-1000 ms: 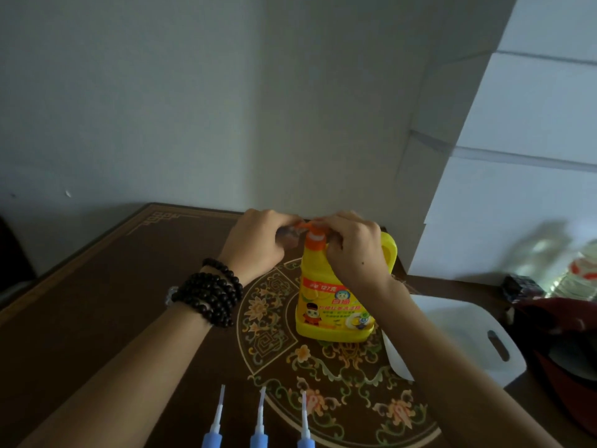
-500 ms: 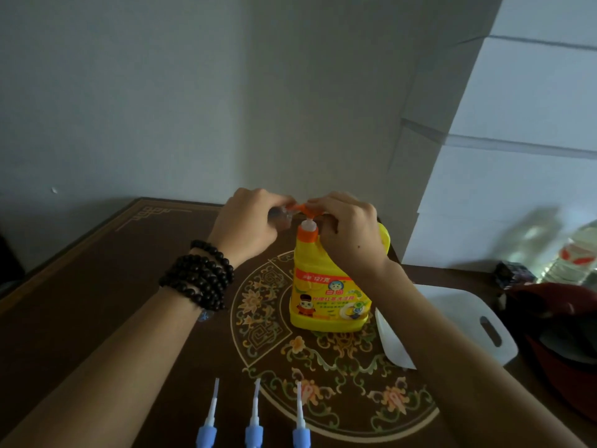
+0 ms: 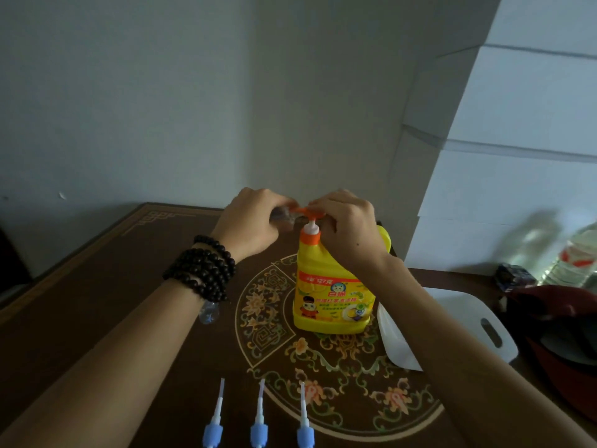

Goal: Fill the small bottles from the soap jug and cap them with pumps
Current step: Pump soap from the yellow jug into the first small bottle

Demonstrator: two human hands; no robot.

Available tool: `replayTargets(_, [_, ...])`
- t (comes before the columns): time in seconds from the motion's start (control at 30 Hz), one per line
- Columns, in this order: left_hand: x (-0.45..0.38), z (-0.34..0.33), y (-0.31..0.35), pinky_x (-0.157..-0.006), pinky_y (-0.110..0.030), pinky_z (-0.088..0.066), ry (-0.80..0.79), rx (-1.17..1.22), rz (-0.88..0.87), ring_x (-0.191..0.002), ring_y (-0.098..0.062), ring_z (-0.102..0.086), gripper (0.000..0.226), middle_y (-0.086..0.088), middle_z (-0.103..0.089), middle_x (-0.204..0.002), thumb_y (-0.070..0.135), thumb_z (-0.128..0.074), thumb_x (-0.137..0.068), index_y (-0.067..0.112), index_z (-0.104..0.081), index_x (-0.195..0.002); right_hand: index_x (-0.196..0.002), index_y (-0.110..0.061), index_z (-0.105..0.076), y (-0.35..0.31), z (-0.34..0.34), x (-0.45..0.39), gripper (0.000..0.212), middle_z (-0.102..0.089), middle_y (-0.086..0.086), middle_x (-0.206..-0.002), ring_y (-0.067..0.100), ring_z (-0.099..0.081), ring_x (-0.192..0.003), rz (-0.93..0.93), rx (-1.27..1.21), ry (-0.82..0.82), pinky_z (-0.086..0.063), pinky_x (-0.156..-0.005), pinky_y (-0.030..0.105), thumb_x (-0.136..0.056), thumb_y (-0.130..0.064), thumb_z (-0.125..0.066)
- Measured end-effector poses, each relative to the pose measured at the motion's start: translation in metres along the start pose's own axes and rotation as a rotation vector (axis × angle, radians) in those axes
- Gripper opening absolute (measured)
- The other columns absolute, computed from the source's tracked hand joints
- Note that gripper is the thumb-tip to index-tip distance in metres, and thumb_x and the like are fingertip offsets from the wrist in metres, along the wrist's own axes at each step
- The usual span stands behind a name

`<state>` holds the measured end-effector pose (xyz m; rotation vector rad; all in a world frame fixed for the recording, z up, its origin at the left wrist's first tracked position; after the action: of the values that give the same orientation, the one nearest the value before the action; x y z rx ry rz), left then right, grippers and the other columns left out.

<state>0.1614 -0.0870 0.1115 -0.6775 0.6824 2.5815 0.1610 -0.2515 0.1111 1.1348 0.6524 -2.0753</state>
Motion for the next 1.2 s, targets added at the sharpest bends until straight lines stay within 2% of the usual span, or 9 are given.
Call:
replayTargets(0.1, [0.001,0.001,0.002,-0.075,-0.037,-0.057,0.006,0.006,0.005,-0.085,-0.021,-0.071,0.019,0.005,-0.074,-0.080,0.014,-0.072,-0.088,0.027,-0.078,-0.100,-0.077,0.000,-0.075,-0.001,0.000,-0.006,0.025,-0.072,0.011,-0.077,0.028,-0.066,-0.072,0.029,0.008,-0.029,-0.054,-0.064,0.032,-0.071,0.015,-0.056])
replayTargets(0.3, [0.003,-0.002,-0.003,-0.077,-0.043,-0.059,0.034,0.020,0.020,-0.088,-0.021,-0.073,0.026,0.002,-0.078,-0.086,0.012,-0.071,-0.089,0.030,-0.077,-0.107,-0.087,-0.001,-0.078,0.003,-0.001,0.007,0.034,-0.075,0.010,-0.088,0.026,-0.069,-0.082,-0.030,-0.039,0.086,-0.055,-0.070,0.031,-0.082,-0.009,-0.045])
replayTargets(0.37, [0.004,-0.007,-0.005,-0.078,-0.043,-0.060,0.018,0.026,0.013,-0.089,-0.019,-0.074,0.025,0.001,-0.079,-0.089,0.015,-0.072,-0.090,0.029,-0.076,-0.109,-0.087,-0.001,-0.078,0.004,-0.006,0.012,0.037,-0.075,0.010,-0.089,0.025,-0.068,-0.083,-0.041,-0.052,0.095,-0.055,-0.070,0.031,-0.084,-0.011,-0.043])
replayTargets(0.6, [0.013,-0.019,-0.010,-0.079,-0.044,-0.060,0.012,0.032,0.022,-0.089,-0.019,-0.074,0.036,0.001,-0.079,-0.087,0.000,-0.064,-0.088,0.026,-0.077,-0.108,-0.087,-0.004,-0.078,0.005,-0.014,0.024,0.036,-0.076,0.008,-0.090,0.025,-0.069,-0.082,-0.059,-0.070,0.106,-0.054,-0.074,0.029,-0.081,-0.001,-0.043])
replayTargets(0.73, [0.008,-0.015,-0.010,-0.084,-0.033,-0.059,0.034,0.018,0.026,-0.096,-0.019,-0.073,0.039,0.001,-0.080,-0.098,0.002,-0.066,-0.089,0.027,-0.076,-0.117,-0.095,-0.004,-0.078,0.004,-0.007,0.022,0.039,-0.076,0.008,-0.098,0.024,-0.069,-0.091,-0.054,-0.049,0.065,-0.055,-0.080,0.028,-0.083,-0.006,-0.041])
replayTargets(0.8, [0.003,-0.009,-0.009,-0.087,-0.032,-0.058,0.051,0.012,0.032,-0.100,-0.021,-0.072,0.042,-0.001,-0.079,-0.104,0.002,-0.067,-0.089,0.024,-0.073,-0.123,-0.097,-0.005,-0.078,0.003,-0.001,0.016,0.042,-0.076,0.008,-0.101,0.024,-0.070,-0.095,-0.048,-0.039,0.046,-0.056,-0.083,0.030,-0.084,-0.008,-0.039])
replayTargets(0.93, [0.005,-0.005,-0.003,-0.089,-0.042,-0.059,0.049,0.051,0.012,-0.098,-0.021,-0.072,0.033,-0.003,-0.079,-0.102,0.012,-0.072,-0.090,0.022,-0.073,-0.122,-0.095,-0.004,-0.079,-0.002,0.004,0.011,0.042,-0.076,0.009,-0.100,0.024,-0.071,-0.092,-0.017,-0.020,0.028,-0.058,-0.080,0.032,-0.084,-0.010,-0.038])
replayTargets(1.03, [0.006,-0.004,-0.004,-0.089,-0.041,-0.058,0.068,0.077,0.005,-0.100,-0.022,-0.073,0.031,-0.003,-0.080,-0.103,0.013,-0.072,-0.090,0.022,-0.074,-0.120,-0.094,-0.004,-0.079,-0.002,0.004,0.011,0.038,-0.076,0.009,-0.098,0.024,-0.071,-0.091,0.000,-0.005,0.047,-0.056,-0.080,0.029,-0.083,-0.003,-0.042])
replayTargets(1.2, [0.002,-0.007,-0.007,-0.079,-0.037,-0.058,0.062,0.011,-0.003,-0.092,-0.021,-0.073,0.030,0.000,-0.079,-0.093,0.011,-0.068,-0.090,0.027,-0.076,-0.115,-0.088,-0.003,-0.079,0.002,0.000,0.009,0.033,-0.077,0.009,-0.090,0.025,-0.071,-0.084,-0.048,-0.021,0.112,-0.057,-0.073,0.031,-0.078,0.005,-0.048])
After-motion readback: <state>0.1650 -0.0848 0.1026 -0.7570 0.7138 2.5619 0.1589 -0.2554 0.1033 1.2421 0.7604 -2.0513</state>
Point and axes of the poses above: each hand's wrist, its own x-axis away from the middle knuckle, its own z-axis out of the back of the hand, y = z × x, the point moved 4 cm from there along -x, towards the middle knuckle
